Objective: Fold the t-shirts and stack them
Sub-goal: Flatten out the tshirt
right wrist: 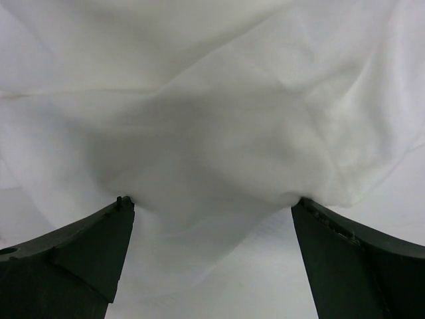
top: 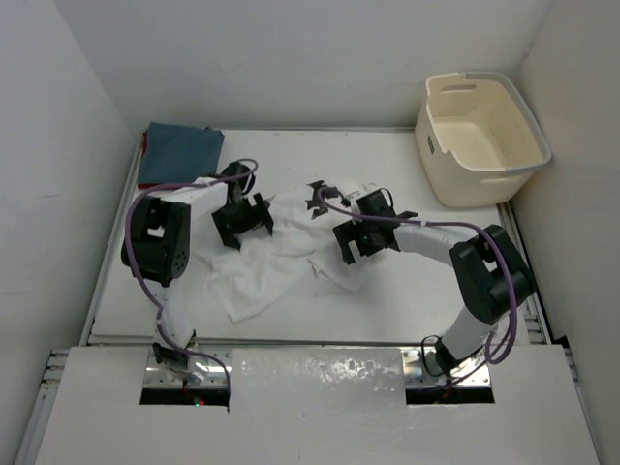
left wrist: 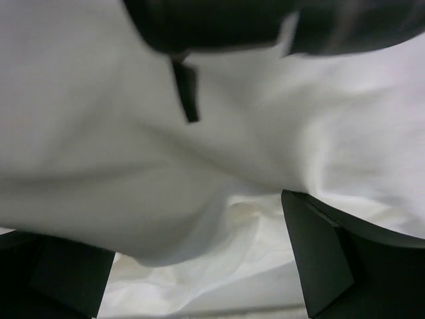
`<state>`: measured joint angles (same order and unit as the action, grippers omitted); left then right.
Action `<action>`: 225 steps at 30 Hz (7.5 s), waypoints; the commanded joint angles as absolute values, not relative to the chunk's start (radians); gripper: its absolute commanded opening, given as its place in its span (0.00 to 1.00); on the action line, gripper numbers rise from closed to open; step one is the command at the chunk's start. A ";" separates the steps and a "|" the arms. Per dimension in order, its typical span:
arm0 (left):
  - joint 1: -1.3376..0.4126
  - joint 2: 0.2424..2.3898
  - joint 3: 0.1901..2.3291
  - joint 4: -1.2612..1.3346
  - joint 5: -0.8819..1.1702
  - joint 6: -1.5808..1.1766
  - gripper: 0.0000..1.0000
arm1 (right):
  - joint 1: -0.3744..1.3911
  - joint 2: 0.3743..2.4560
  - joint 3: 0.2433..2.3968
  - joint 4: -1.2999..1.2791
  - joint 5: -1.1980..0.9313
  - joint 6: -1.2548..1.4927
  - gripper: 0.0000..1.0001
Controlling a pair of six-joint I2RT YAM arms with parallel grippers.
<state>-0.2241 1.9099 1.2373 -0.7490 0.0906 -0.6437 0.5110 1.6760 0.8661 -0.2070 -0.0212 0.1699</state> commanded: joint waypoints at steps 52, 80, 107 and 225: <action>-0.161 1.379 0.813 -0.291 -0.035 -0.661 0.00 | 0.617 1.539 0.933 -0.181 0.271 0.103 0.00; -0.161 0.904 1.919 -0.492 -0.042 -0.457 0.00 | 0.462 1.031 2.085 -0.350 0.459 -0.476 0.00; -0.155 1.552 1.267 -0.388 -0.182 -0.480 1.00 | 0.287 1.727 1.322 -0.056 0.264 -0.244 0.84; -0.029 1.256 0.807 -0.364 0.195 -0.514 0.00 | 0.250 1.448 0.684 -0.273 0.137 0.443 0.73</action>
